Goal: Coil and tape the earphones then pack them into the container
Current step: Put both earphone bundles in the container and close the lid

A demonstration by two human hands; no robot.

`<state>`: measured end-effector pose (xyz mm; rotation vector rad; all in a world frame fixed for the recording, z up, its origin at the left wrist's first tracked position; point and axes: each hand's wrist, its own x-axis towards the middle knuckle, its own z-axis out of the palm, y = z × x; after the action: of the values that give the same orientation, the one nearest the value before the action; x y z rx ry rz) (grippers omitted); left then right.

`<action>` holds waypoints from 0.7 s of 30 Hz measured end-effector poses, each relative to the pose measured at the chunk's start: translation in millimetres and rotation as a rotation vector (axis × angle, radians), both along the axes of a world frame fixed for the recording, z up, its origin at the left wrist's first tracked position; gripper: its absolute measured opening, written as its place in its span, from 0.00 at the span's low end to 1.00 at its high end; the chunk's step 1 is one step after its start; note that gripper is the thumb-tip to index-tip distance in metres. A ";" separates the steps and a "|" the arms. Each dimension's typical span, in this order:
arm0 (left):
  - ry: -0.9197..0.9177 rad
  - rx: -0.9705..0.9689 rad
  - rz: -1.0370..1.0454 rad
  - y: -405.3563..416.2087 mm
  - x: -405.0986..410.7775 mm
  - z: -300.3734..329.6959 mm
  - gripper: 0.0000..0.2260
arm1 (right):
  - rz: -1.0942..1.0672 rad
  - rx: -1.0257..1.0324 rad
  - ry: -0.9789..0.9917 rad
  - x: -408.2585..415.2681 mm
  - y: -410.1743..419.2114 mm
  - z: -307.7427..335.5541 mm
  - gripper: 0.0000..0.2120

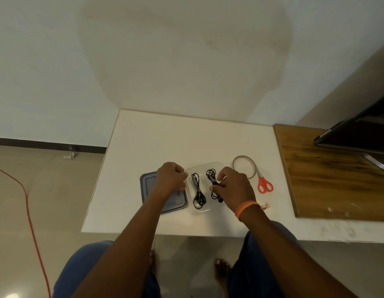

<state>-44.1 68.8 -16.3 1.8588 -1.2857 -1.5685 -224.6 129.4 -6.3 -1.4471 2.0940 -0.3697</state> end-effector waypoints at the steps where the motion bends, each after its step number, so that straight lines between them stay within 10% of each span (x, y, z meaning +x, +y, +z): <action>1: 0.005 0.008 0.008 0.1 -0.3 -0.5 0.04 | 0.024 0.014 0.056 1.5 -0.7 -2.3 0.13; 21: 0.013 -0.019 0.000 -1.6 -1.0 -6.4 0.04 | 0.116 0.064 0.278 21.3 -4.8 -6.2 0.17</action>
<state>-45.0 67.2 -22.7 1.8344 -1.2909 -1.5611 -203.4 124.6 -12.5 -1.6505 2.1991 -0.0570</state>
